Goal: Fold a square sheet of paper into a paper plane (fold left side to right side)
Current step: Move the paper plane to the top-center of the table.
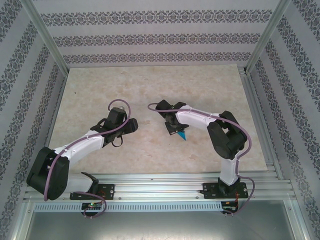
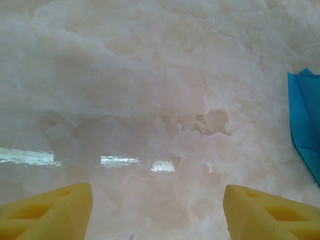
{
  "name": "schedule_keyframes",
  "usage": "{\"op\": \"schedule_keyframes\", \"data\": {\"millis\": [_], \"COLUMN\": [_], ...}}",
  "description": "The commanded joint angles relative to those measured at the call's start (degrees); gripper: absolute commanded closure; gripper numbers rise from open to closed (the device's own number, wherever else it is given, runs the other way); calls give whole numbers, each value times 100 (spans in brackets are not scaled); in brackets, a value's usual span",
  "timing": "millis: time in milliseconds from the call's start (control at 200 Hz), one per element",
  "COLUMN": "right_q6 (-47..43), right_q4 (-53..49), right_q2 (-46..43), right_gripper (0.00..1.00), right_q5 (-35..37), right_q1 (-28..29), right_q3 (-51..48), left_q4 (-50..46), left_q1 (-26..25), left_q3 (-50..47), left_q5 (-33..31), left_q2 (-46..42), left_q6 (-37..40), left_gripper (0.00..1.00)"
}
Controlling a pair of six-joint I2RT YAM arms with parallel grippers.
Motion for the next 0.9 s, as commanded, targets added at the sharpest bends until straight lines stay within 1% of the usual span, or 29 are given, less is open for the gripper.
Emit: {"op": "schedule_keyframes", "data": {"millis": [0,130,280,440,555,684,894], "right_q6": [-132,-52,-1,19,40,27,-23], "right_q4": [128,391,536,600,677,680,700], "right_q2": [-534,-903,-893,-641,-515,-388,-217], "right_gripper": [100,100,99,96,93,85,81], "right_q5": [-297,-1118,-1378,-1407,-1447,-1436,-1386], "right_q1": [-200,-591,-826,-905,-944,-954,-953], "right_q3": [-169,-453,-641,-658,-659,-606,-556], "left_q4": [-257,-289,-282,-303,-308,-320,-328], "left_q1": [45,45,44,42,47,37,43], "left_q3": [179,207,227,272,267,266,268], "left_q5": [-110,-121,-95,-68,-61,-68,-75], "left_q2": [-36,-52,-10,30,36,34,57], "left_q6": [145,170,168,183,180,182,178], "left_gripper": [30,30,29,29,29,29,29]}}
